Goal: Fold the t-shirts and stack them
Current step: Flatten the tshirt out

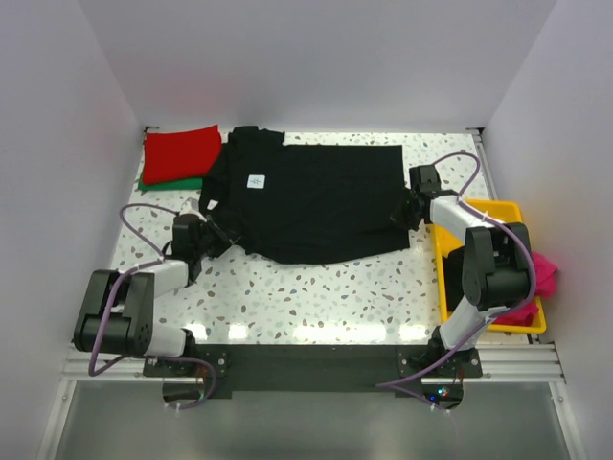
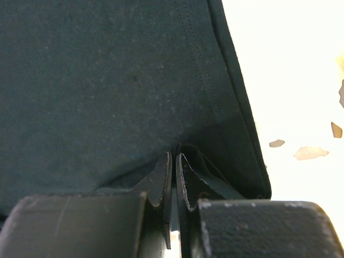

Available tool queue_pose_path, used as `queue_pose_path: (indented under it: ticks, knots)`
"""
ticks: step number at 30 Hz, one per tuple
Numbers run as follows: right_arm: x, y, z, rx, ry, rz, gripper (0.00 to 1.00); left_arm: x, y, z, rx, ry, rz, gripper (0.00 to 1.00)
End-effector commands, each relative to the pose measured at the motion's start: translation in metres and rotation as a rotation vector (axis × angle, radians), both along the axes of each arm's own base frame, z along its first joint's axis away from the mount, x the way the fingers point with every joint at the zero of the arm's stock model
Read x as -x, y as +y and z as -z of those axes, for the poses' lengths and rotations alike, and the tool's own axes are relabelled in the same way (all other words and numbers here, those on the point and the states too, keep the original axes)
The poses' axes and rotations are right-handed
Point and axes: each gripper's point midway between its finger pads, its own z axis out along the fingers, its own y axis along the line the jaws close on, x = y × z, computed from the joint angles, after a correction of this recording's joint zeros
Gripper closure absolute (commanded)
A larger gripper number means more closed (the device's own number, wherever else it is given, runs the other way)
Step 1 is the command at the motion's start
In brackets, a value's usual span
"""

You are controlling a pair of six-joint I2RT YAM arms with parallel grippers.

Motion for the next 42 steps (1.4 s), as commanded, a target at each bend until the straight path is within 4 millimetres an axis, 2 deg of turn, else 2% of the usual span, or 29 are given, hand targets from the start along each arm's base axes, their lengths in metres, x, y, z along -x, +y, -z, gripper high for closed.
queue_pose_path:
  ticks: [1,2,6,13,14,16,17,20,23,26,34,42]
  knots:
    - [-0.004,0.0,-0.018,-0.006,-0.061,-0.013,1.0,-0.007,-0.007,-0.022,0.031,-0.084,0.017,0.8]
    - [-0.004,0.0,-0.018,-0.006,-0.06,-0.013,1.0,-0.007,-0.007,-0.028,0.03,-0.1,0.017,0.84]
    - [-0.003,0.001,-0.02,-0.008,-0.066,-0.013,1.0,-0.001,-0.006,-0.039,0.028,-0.116,0.012,0.92]
    - [0.001,0.001,-0.022,-0.016,-0.074,-0.01,1.0,0.014,0.003,-0.05,-0.013,-0.118,-0.015,0.98]
    - [0.002,0.001,-0.021,-0.018,-0.072,-0.01,1.0,0.015,0.004,-0.054,-0.018,-0.134,-0.021,0.92]
    - [0.001,0.002,-0.022,-0.022,-0.073,-0.01,1.0,0.017,0.006,-0.049,-0.029,-0.126,-0.027,0.81]
    - [0.001,0.003,-0.022,-0.025,-0.073,-0.015,1.0,0.018,0.005,-0.043,-0.03,-0.108,-0.02,0.69]
    - [0.0,0.002,-0.022,-0.022,-0.073,-0.013,1.0,0.017,0.0,-0.031,-0.026,-0.087,-0.002,0.48]
    - [0.0,0.002,-0.023,-0.018,-0.074,-0.016,1.0,0.017,-0.002,-0.014,-0.027,-0.056,0.0,0.39]
    - [0.0,0.001,-0.024,-0.012,-0.074,-0.016,1.0,0.016,-0.007,-0.005,-0.019,-0.04,0.014,0.36]
    - [0.0,0.001,-0.021,-0.013,-0.073,-0.018,1.0,0.003,-0.016,-0.011,0.018,-0.09,0.038,0.35]
    - [-0.001,0.001,-0.02,-0.013,-0.068,-0.017,1.0,0.0,-0.023,-0.012,0.039,-0.093,0.054,0.46]
